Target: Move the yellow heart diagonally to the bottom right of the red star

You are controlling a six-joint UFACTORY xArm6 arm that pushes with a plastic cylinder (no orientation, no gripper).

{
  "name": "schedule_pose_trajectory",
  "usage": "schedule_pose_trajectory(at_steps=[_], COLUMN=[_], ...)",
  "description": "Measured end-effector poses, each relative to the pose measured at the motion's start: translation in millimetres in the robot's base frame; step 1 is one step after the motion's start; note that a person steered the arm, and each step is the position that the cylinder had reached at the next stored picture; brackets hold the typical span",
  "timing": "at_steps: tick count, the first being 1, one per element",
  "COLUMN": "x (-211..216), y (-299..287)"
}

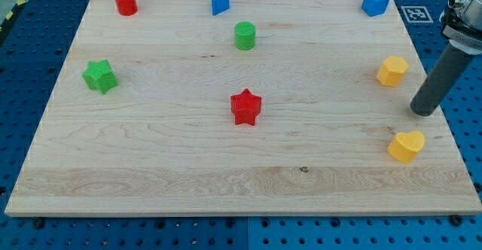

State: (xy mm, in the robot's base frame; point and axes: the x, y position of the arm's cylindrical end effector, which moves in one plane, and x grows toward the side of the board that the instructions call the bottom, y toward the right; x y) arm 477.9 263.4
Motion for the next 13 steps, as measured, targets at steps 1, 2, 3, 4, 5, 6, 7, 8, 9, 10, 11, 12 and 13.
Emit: schedule_pose_trajectory(at_steps=[1, 2, 3, 4, 5, 6, 7, 8, 9, 10, 11, 12, 13], x=[6, 11, 22, 31, 55, 61, 61, 61, 62, 62, 62, 62, 62], y=[0, 0, 0, -3, -8, -28, -52, -52, -54, -55, -59, -69, -69])
